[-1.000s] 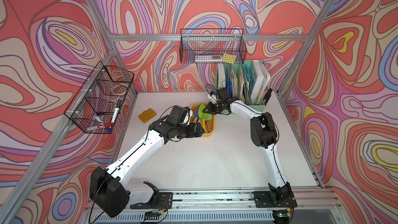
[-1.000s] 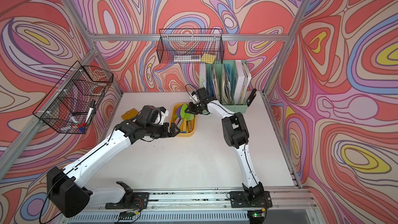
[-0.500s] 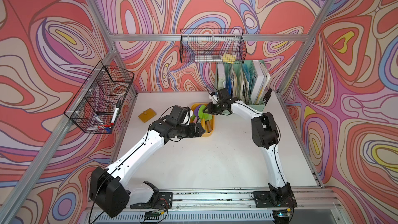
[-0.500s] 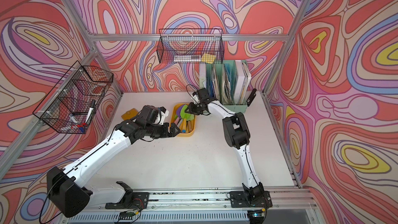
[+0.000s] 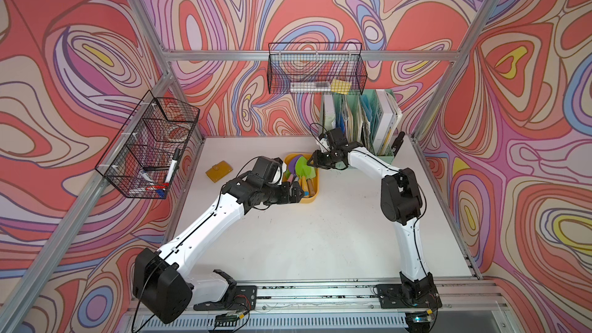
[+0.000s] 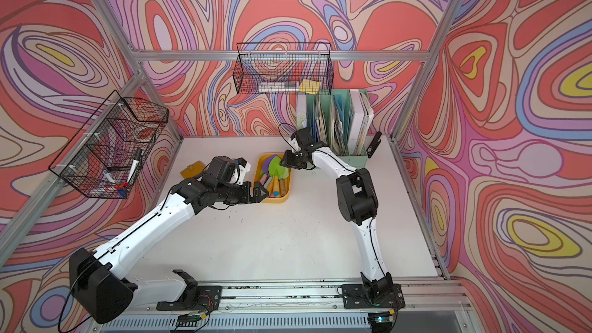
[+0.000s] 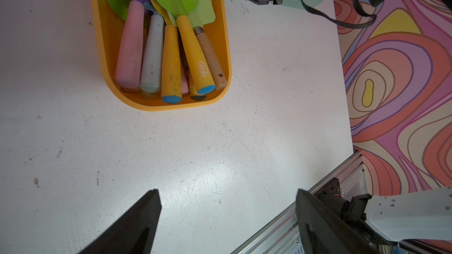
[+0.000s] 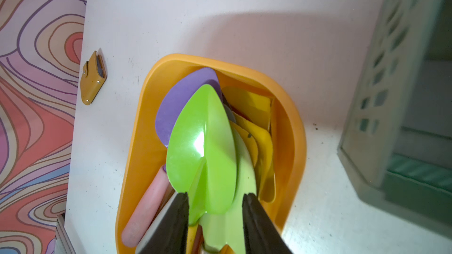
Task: Put the shovel into the storage box
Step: Place the shovel in the storage box, then reset both arms
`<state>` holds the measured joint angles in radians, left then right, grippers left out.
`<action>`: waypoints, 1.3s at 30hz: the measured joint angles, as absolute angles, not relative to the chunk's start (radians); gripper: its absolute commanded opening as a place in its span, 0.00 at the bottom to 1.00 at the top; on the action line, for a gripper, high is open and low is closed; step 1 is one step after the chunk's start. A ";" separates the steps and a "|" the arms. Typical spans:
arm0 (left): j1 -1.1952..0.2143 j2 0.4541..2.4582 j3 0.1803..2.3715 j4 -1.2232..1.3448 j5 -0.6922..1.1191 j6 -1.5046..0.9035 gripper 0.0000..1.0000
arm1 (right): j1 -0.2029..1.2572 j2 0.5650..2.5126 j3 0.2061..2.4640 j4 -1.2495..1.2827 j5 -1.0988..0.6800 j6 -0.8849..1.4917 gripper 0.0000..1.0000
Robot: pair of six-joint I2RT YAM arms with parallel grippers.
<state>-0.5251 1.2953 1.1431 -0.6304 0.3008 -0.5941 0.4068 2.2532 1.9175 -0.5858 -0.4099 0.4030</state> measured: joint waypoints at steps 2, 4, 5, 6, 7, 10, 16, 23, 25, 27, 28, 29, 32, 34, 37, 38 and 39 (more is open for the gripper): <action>-0.522 1.296 1.147 -0.624 0.279 -0.590 0.98 | 0.407 2.222 1.900 -0.599 -0.395 0.396 0.38; -0.509 1.297 1.162 -0.620 0.260 -0.582 0.99 | 0.407 2.186 1.880 -0.607 -0.379 0.386 0.38; -0.494 1.299 1.177 -0.617 0.251 -0.577 0.99 | 0.407 2.159 1.864 -0.613 -0.366 0.379 0.38; -0.480 1.300 1.188 -0.612 0.243 -0.574 0.99 | 0.407 2.136 1.848 -0.616 -0.355 0.374 0.37; -0.458 1.303 1.204 -0.604 0.233 -0.570 0.99 | 0.407 2.103 1.823 -0.617 -0.339 0.366 0.37; -0.372 1.307 1.237 -0.575 0.215 -0.556 0.99 | 0.407 1.981 1.725 -0.621 -0.281 0.341 0.37; -0.176 1.305 1.245 -0.515 0.179 -0.529 0.99 | 0.407 1.651 1.455 -0.598 -0.070 0.273 0.35; -0.101 1.093 0.970 -0.251 0.028 -0.389 0.99 | 0.405 1.370 1.139 -0.520 0.237 0.224 0.34; -0.103 0.975 0.796 -0.109 -0.052 -0.339 0.99 | 0.404 1.313 1.044 -0.496 0.303 0.221 0.33; -0.103 0.896 0.630 0.021 -0.145 -0.307 0.99 | 0.401 1.274 0.970 -0.472 0.352 0.221 0.33; -0.103 0.875 0.555 0.070 -0.192 -0.292 0.99 | 0.400 1.261 0.936 -0.458 0.376 0.221 0.33; -0.103 0.869 0.505 0.102 -0.224 -0.278 0.99 | 0.400 1.255 0.914 -0.448 0.392 0.222 0.33; -0.103 0.904 0.373 0.208 -0.299 -0.214 0.99 | 0.400 1.245 0.844 -0.400 0.437 0.226 0.28; -0.103 0.958 0.301 0.329 -0.326 -0.167 0.99 | 0.399 1.231 0.785 -0.352 0.455 0.221 0.18; -0.103 1.098 0.216 0.576 -0.338 -0.117 0.99 | 0.398 1.192 0.691 -0.276 0.477 0.199 0.07; -0.103 1.155 0.202 0.646 -0.337 -0.104 0.99 | 0.398 1.176 0.664 -0.250 0.486 0.183 0.06; -0.103 1.229 0.191 0.728 -0.335 -0.092 0.99 | 0.398 1.156 0.634 -0.218 0.494 0.167 0.07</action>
